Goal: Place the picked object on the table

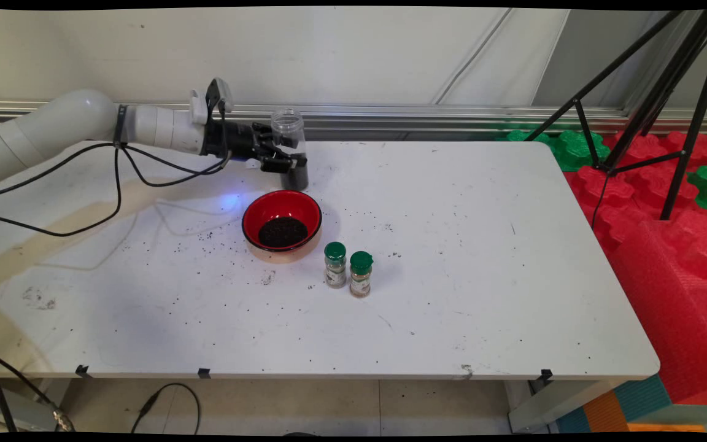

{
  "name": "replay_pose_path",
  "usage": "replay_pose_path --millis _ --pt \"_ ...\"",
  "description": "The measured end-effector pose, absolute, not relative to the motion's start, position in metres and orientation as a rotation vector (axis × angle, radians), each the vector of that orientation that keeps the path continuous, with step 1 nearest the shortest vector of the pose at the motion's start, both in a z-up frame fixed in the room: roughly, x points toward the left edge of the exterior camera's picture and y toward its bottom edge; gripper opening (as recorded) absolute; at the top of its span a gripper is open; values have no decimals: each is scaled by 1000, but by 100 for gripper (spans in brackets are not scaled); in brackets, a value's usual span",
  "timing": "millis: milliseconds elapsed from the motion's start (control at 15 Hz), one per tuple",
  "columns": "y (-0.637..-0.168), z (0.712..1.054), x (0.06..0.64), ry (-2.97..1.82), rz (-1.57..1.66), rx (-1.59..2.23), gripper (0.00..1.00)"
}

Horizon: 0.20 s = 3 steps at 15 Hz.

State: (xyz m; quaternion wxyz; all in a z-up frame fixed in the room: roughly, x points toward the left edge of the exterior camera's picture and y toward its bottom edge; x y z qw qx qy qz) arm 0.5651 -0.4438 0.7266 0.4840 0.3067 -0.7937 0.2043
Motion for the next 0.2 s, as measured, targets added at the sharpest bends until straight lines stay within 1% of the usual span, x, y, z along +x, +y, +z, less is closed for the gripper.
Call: replay_pose_path --millis 67,200 --pt "-444 726 565 -1934 497 747 100" --pt "-443 724 565 -1936 496 748 100"
